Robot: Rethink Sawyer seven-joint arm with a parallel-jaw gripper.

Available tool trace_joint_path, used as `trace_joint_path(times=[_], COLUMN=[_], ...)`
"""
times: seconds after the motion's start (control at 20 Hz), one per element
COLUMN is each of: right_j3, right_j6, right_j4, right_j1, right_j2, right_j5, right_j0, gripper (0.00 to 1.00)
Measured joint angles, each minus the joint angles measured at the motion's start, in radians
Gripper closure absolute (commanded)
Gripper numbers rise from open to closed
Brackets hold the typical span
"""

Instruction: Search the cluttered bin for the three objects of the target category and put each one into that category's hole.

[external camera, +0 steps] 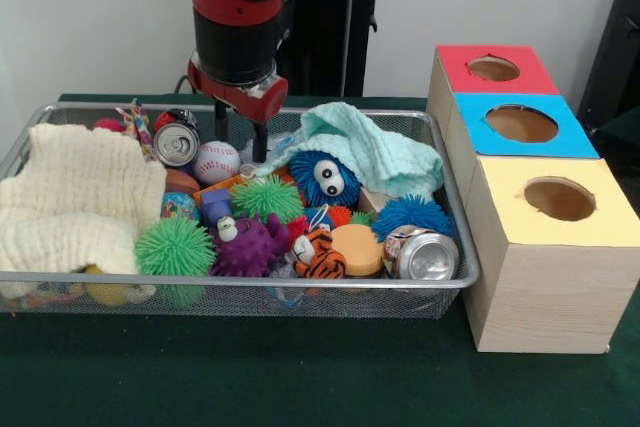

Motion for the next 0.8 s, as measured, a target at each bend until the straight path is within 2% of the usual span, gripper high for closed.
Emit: trace_joint_path(times=[0.8], right_j3=[-0.006], right_j6=[0.000], right_j4=[0.045], right_j1=[0.059], right_j2=[-0.005], right_j5=[0.000], right_j0=[0.017], gripper=[0.00])
